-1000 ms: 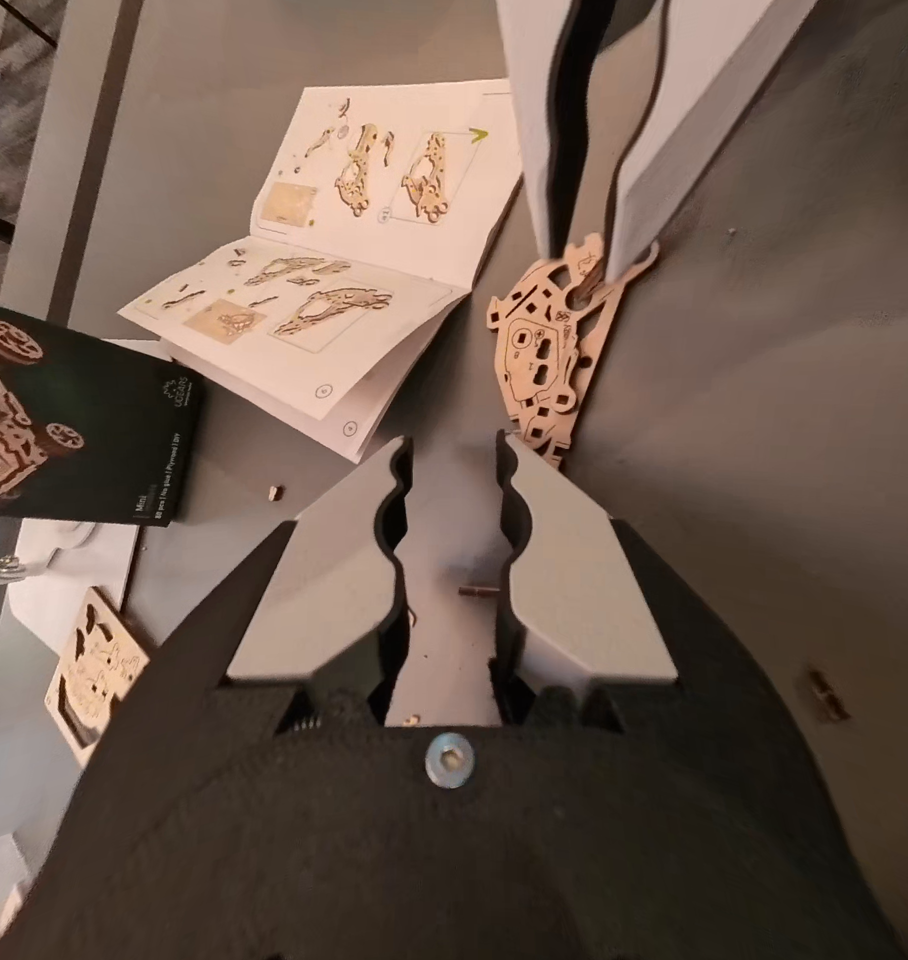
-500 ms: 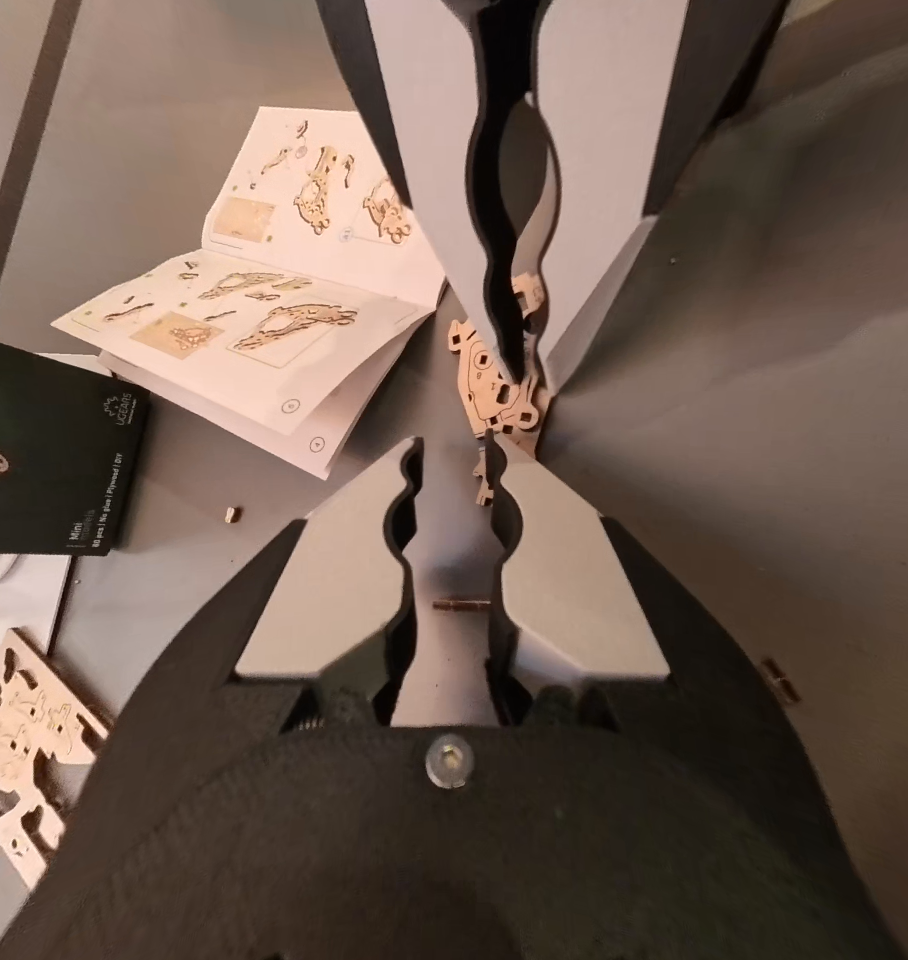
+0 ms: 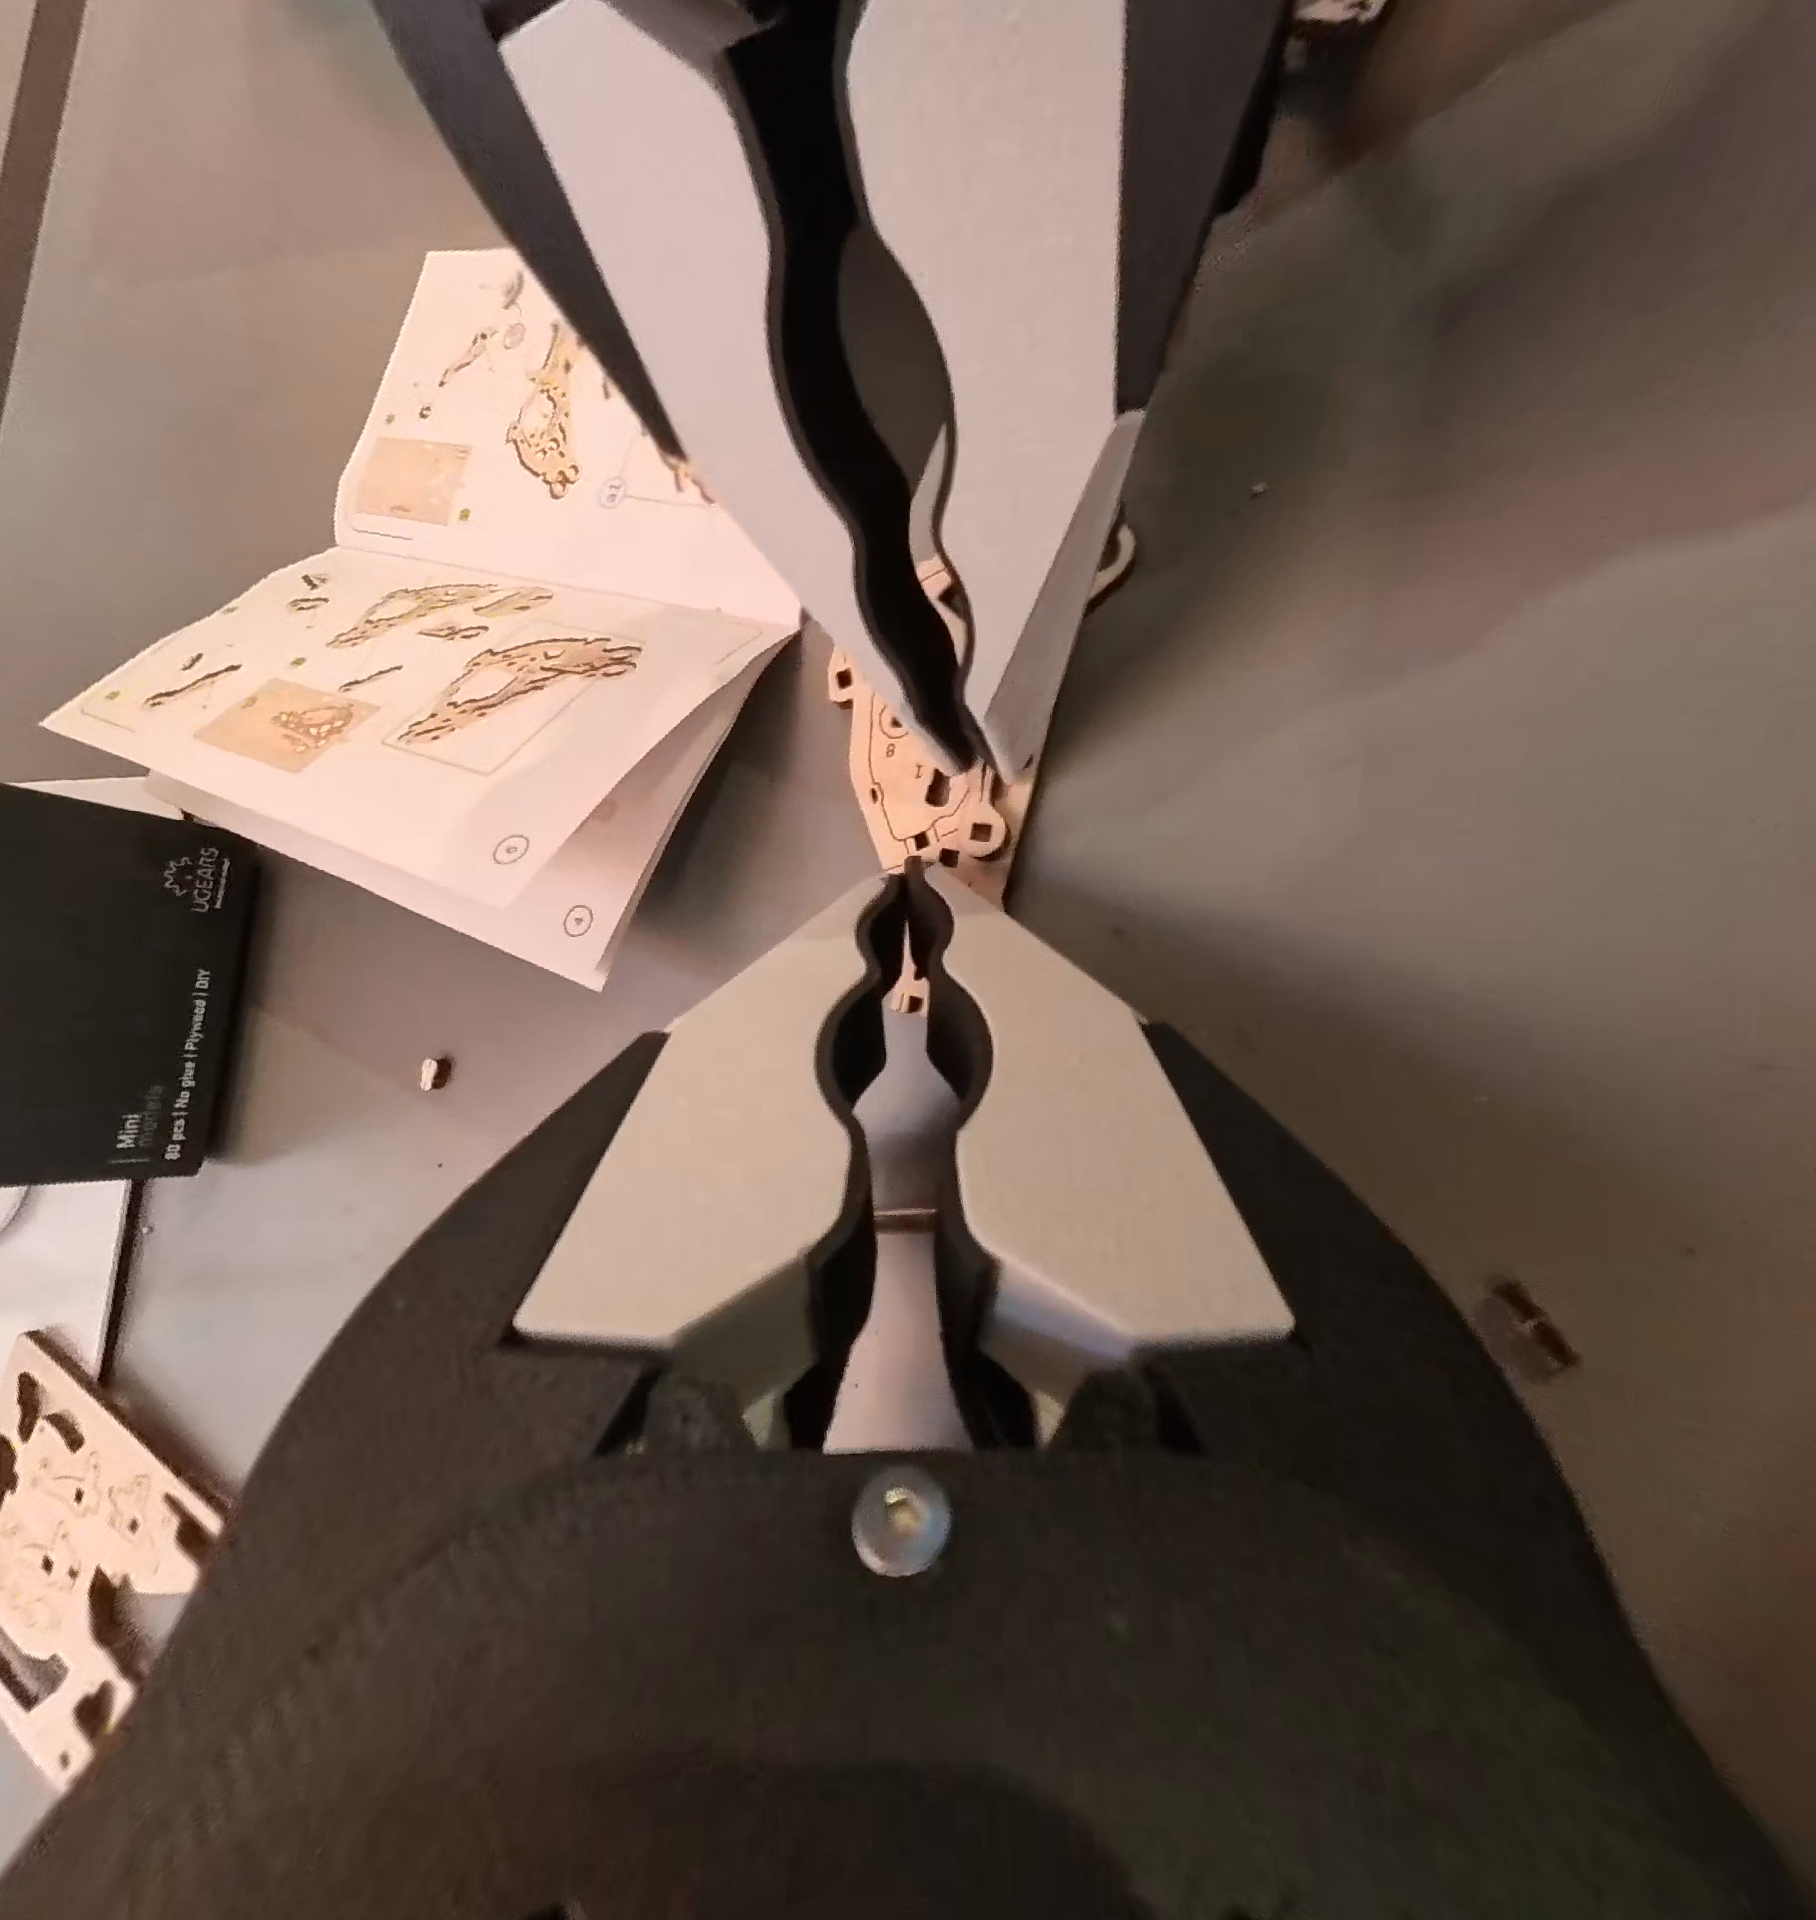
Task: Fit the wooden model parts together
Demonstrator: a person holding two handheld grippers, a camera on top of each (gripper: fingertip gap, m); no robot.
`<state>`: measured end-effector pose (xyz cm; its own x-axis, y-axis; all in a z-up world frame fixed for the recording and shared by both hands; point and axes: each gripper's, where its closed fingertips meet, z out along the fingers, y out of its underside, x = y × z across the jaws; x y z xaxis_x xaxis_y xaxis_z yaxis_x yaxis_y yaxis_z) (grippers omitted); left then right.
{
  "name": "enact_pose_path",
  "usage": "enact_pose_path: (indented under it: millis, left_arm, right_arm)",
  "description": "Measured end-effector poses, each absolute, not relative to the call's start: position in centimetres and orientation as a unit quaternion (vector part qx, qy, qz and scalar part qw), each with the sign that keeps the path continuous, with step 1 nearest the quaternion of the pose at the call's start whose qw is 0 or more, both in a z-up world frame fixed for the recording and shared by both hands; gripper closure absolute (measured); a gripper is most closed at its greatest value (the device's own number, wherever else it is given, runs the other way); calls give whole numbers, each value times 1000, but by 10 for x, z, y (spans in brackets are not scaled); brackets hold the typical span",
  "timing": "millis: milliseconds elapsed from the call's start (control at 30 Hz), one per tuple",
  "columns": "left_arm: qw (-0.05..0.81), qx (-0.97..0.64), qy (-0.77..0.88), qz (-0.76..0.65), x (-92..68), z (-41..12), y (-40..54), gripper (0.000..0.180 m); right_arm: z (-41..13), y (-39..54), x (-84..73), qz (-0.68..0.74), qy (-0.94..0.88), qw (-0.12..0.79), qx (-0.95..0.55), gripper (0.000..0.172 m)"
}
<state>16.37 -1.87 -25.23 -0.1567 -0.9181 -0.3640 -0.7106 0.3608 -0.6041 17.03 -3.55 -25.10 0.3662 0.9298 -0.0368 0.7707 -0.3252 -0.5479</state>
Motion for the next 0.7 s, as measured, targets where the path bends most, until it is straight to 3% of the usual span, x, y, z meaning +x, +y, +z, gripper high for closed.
enact_pose_path:
  millis: [33,700]
  left_arm:
    - [352,-544,748,-146,164,-252,-18,180]
    - [363,-548,744,-123,163,-253,-18,180]
  right_arm:
    - [-251,-35,171,176,-543,222,-790,170]
    - [-249,-36,171,168,-524,227,-804,171]
